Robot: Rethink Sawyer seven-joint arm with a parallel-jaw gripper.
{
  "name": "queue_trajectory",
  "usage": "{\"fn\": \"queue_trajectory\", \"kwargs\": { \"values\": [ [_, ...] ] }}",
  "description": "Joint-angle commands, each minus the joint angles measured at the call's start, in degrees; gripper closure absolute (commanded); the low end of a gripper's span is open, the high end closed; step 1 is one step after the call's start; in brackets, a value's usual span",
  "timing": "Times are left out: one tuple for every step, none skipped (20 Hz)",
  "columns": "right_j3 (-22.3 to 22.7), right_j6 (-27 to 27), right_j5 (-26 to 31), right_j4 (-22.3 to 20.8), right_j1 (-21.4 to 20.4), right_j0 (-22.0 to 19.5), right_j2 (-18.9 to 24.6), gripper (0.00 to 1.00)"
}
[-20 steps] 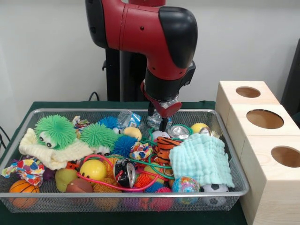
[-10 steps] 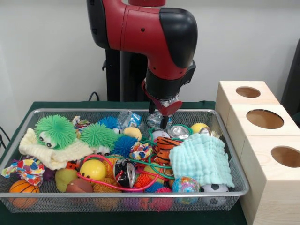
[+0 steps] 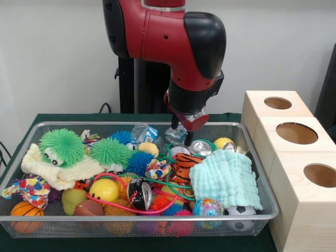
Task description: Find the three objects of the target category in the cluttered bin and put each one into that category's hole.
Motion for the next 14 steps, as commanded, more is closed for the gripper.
{"fn": "queue_trajectory", "kwargs": {
  "values": [
    [6.83, 7.51, -8.13, 3.61, 5.8, 1.61, 4.28, 0.0],
    [6.82, 7.59, -8.1, 3.88, 5.92, 1.83, 4.16, 0.0],
    [6.8, 7.55, -7.97, 4.12, 6.06, 2.05, 4.04, 0.0],
    [6.92, 7.39, -7.6, 4.34, 5.87, 2.17, 3.89, 0.0],
    [7.0, 7.12, -7.11, 4.58, 5.81, 2.28, 3.75, 0.0],
    [7.04, 6.85, -6.58, 4.71, 5.64, 2.38, 3.58, 0.0],
    [7.04, 6.56, -5.97, 4.8, 5.53, 2.45, 3.4, 0.0],
    [6.97, 6.25, -5.43, 4.82, 5.44, 2.46, 3.2, 0.0],
    [6.96, 5.92, -4.78, 4.81, 5.25, 2.49, 3.01, 0.0],
    [6.88, 5.5, -4.01, 4.77, 5.04, 2.42, 2.83, 0.0],
    [6.96, 5.16, -3.4, 4.74, 4.78, 2.34, 2.74, 0.0],
    [7.04, 4.82, -2.74, 4.7, 4.41, 2.26, 2.62, 0.0],
    [7.12, 4.56, -2.17, 4.66, 4.15, 2.18, 2.53, 0.0],
    [7.23, 4.34, -1.49, 4.59, 3.77, 2.13, 2.42, 0.0]
  ]
}}
